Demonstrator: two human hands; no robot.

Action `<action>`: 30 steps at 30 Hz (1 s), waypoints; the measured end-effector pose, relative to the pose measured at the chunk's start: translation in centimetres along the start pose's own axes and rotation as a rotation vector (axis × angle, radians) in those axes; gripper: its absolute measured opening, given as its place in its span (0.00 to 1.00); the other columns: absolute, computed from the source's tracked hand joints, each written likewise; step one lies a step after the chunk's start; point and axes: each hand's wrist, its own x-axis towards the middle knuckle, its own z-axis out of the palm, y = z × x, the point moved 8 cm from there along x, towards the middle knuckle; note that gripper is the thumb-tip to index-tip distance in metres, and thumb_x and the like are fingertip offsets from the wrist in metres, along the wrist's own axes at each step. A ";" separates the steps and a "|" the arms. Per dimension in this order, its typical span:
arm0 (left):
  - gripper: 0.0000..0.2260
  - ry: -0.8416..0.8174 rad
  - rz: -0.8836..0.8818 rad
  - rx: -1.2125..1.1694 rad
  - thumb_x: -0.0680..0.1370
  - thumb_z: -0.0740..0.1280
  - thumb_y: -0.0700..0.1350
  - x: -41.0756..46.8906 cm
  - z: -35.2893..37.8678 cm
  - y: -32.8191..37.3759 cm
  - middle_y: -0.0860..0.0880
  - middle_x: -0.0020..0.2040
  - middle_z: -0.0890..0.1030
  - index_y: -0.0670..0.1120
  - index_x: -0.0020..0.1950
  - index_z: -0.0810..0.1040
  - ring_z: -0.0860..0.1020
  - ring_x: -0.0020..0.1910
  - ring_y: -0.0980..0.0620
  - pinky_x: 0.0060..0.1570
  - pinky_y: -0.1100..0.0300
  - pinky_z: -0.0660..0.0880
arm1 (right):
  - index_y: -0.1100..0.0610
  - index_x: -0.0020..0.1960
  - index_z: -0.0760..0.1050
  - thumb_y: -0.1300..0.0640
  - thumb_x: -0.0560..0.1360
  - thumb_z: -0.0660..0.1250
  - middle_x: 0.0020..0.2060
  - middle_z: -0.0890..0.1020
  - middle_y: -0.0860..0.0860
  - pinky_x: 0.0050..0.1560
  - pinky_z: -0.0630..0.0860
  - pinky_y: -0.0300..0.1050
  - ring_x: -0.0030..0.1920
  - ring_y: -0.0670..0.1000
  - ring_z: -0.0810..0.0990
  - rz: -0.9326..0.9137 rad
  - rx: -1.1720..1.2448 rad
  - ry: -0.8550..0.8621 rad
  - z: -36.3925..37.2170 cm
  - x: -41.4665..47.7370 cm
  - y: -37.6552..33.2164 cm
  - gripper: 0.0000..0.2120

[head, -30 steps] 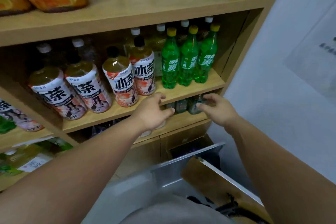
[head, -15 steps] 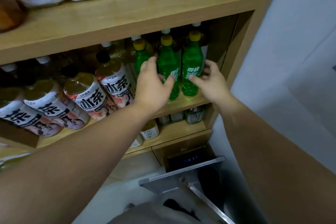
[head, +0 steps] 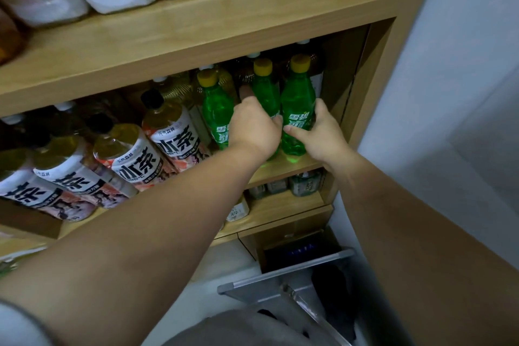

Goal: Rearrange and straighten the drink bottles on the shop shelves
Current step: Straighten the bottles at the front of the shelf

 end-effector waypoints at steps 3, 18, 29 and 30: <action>0.16 0.019 0.011 0.024 0.78 0.74 0.51 0.1 -0.1 0.3 0.42 0.51 0.78 0.43 0.50 0.71 0.80 0.45 0.42 0.32 0.59 0.67 | 0.46 0.70 0.69 0.54 0.72 0.79 0.54 0.79 0.39 0.59 0.76 0.47 0.58 0.48 0.80 -0.013 0.007 0.008 -0.2 -0.7 -0.1 0.30; 0.34 -0.048 0.293 -0.139 0.71 0.79 0.55 -6.2 -3.6 -0.5 0.47 0.65 0.77 0.44 0.73 0.73 0.77 0.60 0.50 0.58 0.57 0.74 | 0.49 0.74 0.67 0.54 0.74 0.78 0.64 0.80 0.45 0.64 0.78 0.58 0.64 0.48 0.79 -0.037 0.065 -0.002 -2.4 -9.3 -2.3 0.33; 0.27 0.001 0.373 -0.481 0.60 0.80 0.59 -10.3 -15.3 4.0 0.53 0.51 0.87 0.52 0.56 0.83 0.85 0.49 0.55 0.51 0.48 0.83 | 0.45 0.68 0.73 0.55 0.73 0.78 0.58 0.83 0.36 0.54 0.78 0.35 0.58 0.36 0.80 -0.243 0.149 -0.018 -6.4 -14.0 -14.6 0.27; 0.25 0.006 0.398 -0.507 0.61 0.80 0.58 -10.5 -16.5 4.7 0.54 0.49 0.87 0.52 0.55 0.83 0.86 0.48 0.56 0.50 0.48 0.84 | 0.45 0.68 0.73 0.52 0.72 0.78 0.59 0.83 0.37 0.58 0.78 0.40 0.61 0.38 0.80 -0.278 0.150 -0.008 -6.9 -14.2 -16.2 0.28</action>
